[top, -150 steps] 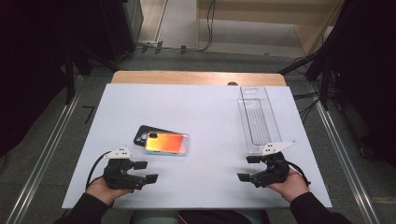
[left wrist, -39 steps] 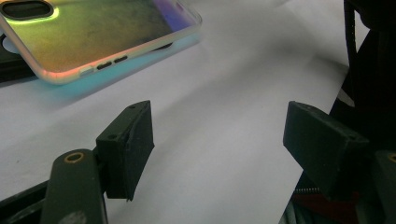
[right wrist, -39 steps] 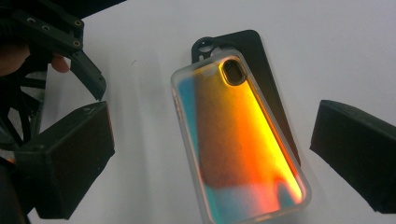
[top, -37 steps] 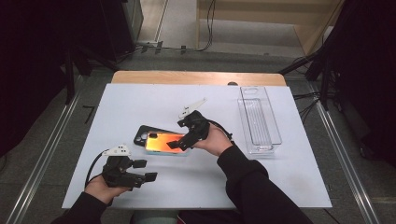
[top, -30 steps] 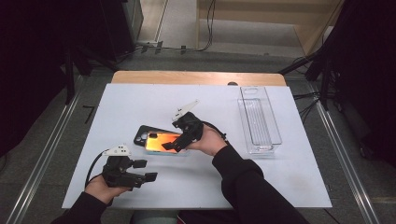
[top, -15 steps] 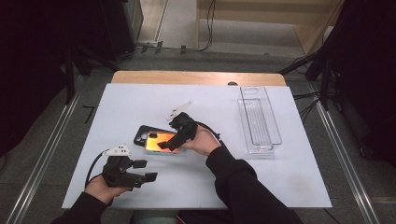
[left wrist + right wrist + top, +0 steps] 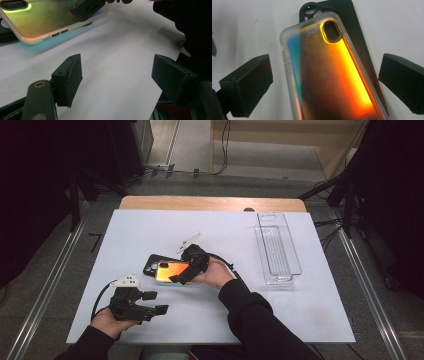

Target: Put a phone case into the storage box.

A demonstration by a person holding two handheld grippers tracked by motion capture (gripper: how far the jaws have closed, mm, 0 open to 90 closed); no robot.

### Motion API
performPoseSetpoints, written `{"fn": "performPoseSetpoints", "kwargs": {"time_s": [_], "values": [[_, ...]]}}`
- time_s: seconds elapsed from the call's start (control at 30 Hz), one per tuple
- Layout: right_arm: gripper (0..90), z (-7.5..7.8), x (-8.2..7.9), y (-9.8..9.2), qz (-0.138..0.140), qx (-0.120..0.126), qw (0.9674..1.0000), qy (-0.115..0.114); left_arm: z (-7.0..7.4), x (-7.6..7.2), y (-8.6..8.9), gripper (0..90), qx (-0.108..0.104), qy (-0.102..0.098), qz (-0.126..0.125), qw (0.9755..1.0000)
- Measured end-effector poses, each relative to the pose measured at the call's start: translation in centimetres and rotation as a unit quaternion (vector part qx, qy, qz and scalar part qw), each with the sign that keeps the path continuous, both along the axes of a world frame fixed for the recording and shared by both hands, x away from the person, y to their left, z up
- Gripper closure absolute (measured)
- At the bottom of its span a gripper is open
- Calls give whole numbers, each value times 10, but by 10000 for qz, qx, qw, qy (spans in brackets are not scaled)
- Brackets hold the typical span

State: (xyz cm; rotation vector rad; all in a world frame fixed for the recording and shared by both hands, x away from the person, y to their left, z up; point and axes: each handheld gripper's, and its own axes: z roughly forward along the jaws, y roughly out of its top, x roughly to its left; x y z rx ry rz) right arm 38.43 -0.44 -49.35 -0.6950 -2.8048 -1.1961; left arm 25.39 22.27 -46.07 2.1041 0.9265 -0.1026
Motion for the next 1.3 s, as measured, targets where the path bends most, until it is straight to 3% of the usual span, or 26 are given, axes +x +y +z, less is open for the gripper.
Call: {"fn": "performPoseSetpoints", "kwargs": {"time_s": [0.3,0.47,0.83,0.93,1.3], "values": [[0,-8,-3,2,-75,-110,9998,-122,0,0,0,242,-1,1,4,10000],[0,-10,-5,2,-70,-372,9989,-266,0,0,0,243,3,0,3,10000],[0,-13,-8,4,-17,-599,9973,-418,0,0,0,242,-15,8,13,10000],[85,-12,-9,2,-98,-672,9959,-597,0,0,0,243,-18,7,8,10000],[108,-11,-10,-1,-92,-639,9959,-632,0,1,1,242,-23,11,18,10000]]}}
